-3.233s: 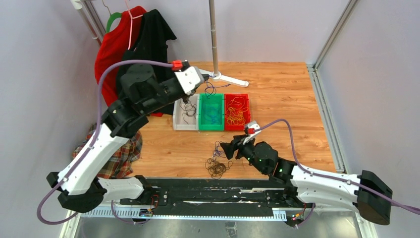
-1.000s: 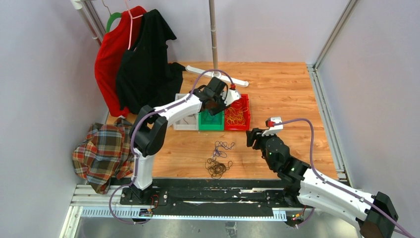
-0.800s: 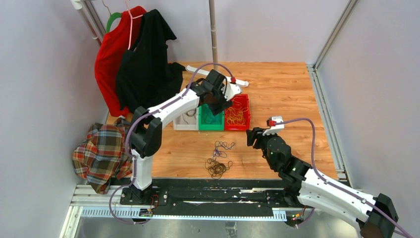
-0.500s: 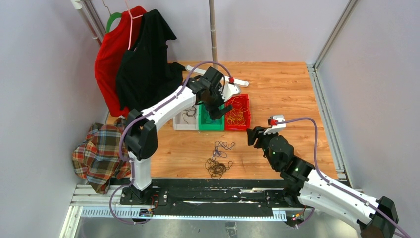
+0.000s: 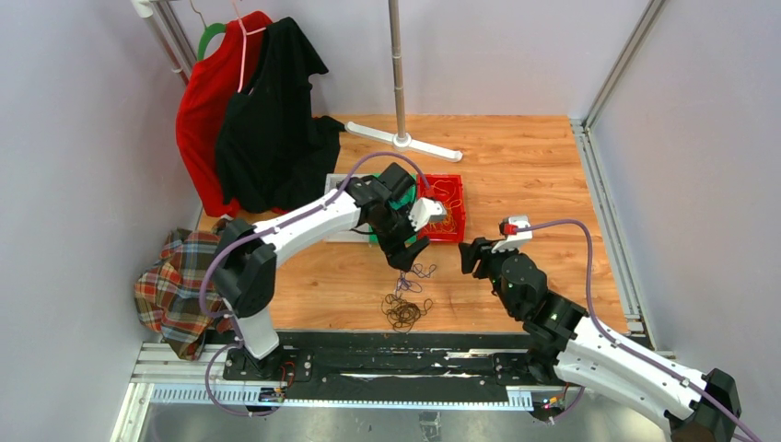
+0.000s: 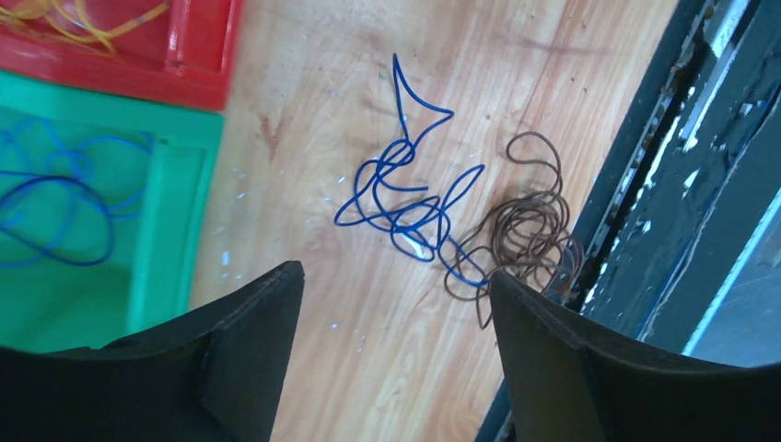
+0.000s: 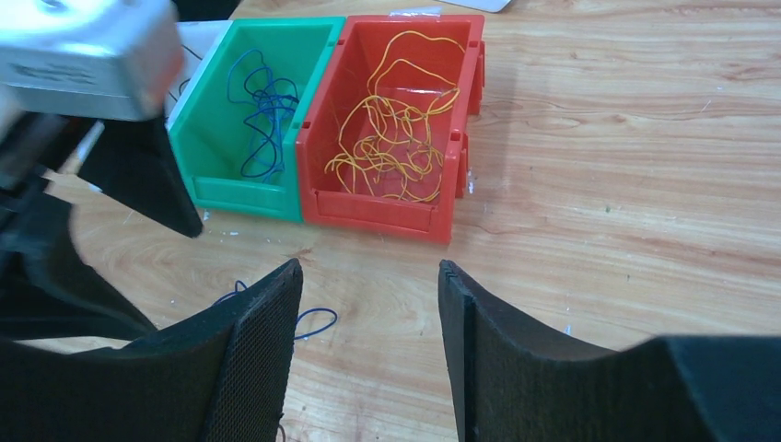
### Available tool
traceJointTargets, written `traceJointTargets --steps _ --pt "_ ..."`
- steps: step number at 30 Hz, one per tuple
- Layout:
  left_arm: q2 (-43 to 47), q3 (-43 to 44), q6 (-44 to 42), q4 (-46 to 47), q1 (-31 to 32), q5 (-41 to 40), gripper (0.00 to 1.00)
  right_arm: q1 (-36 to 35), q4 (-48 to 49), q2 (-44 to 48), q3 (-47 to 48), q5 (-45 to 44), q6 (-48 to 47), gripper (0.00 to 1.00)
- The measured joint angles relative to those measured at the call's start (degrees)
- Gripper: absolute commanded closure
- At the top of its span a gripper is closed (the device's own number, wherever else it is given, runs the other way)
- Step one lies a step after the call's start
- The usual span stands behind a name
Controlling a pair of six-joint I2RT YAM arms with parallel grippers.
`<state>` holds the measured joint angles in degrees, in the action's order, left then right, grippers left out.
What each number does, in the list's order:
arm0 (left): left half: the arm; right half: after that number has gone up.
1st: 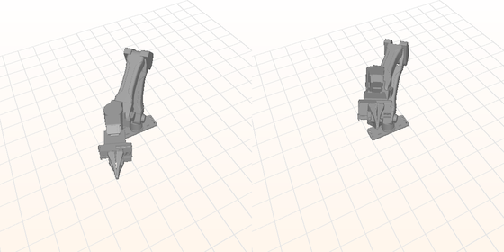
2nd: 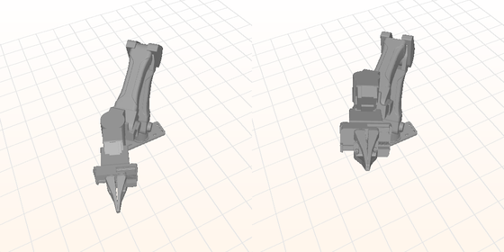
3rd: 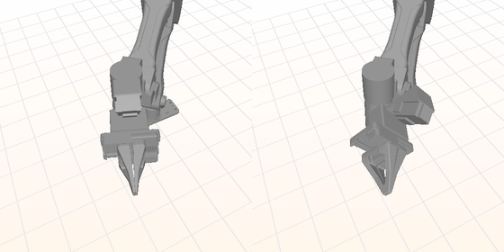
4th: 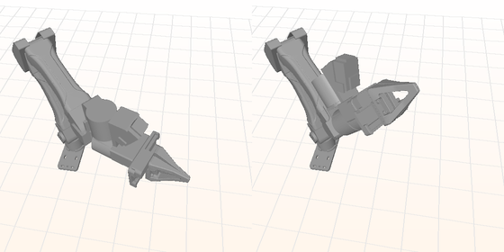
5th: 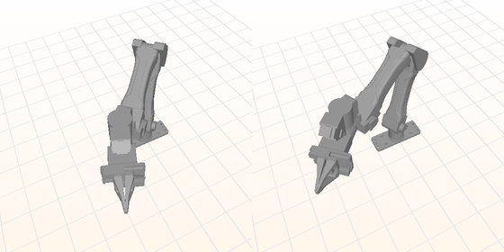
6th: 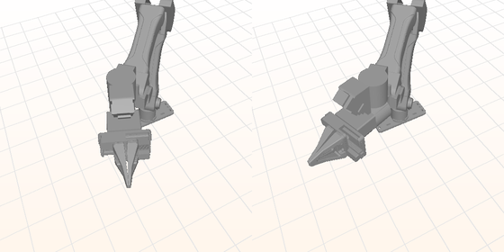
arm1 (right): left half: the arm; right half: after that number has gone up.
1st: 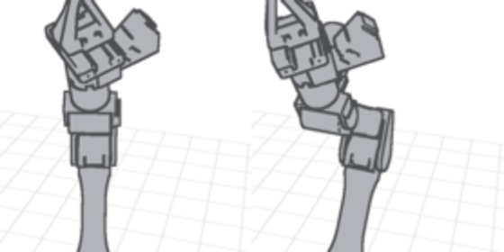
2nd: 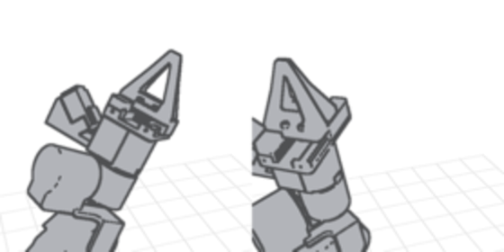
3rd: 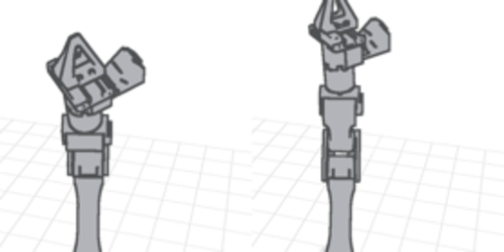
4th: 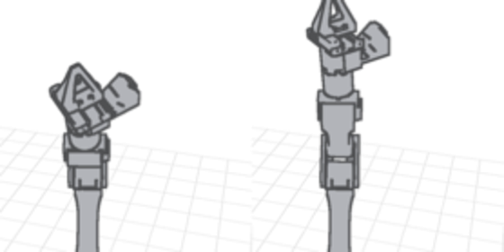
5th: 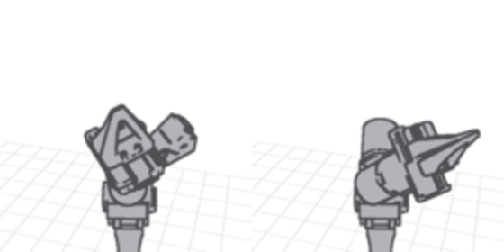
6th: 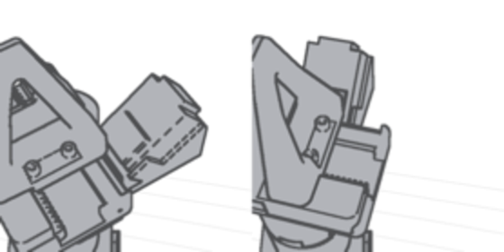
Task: Untangle the cables
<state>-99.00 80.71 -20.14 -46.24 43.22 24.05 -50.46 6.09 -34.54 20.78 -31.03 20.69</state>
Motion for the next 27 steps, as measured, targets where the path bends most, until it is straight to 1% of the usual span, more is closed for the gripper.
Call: traceJointTargets --steps 5,8,12,14,16,18,20,23,27 --pt "-4.68 -1.88 8.57 4.48 0.68 0.81 0.32 0.0 -1.25 0.17 -0.07 0.0 0.57 0.44" --pt "-4.81 -5.09 13.14 7.3 0.37 1.03 0.42 0.0 -1.6 0.17 -0.07 0.0 0.57 0.44" --pt "-4.81 -8.81 16.87 10.36 0.37 1.2 0.6 0.0 -1.68 0.11 -0.07 0.0 0.57 0.44" --pt "-4.81 -10.16 18.34 11.87 0.37 1.31 0.72 0.0 -1.68 -0.02 -0.07 0.0 0.57 0.44" --pt "-4.81 -10.64 19.56 13.0 0.37 1.46 0.88 0.0 -1.68 -0.31 -0.07 0.07 0.59 0.44" --pt "-4.81 -10.64 20.39 14.14 0.37 1.66 0.96 0.0 -1.68 -0.52 -0.07 0.11 0.59 0.44" --pt "-4.79 -10.64 20.63 15.3 0.37 1.66 0.99 0.0 -1.68 -0.68 -0.07 0.37 0.59 0.44" --pt "-4.31 -10.64 20.74 16.2 0.37 1.64 0.99 0.0 -1.62 -0.87 -0.07 1.11 0.59 0.44" --pt "-2.6 -9.66 20.06 14.86 0.37 1.75 0.99 0.0 0.07 -1.79 -0.13 4.11 0.44 0.36"
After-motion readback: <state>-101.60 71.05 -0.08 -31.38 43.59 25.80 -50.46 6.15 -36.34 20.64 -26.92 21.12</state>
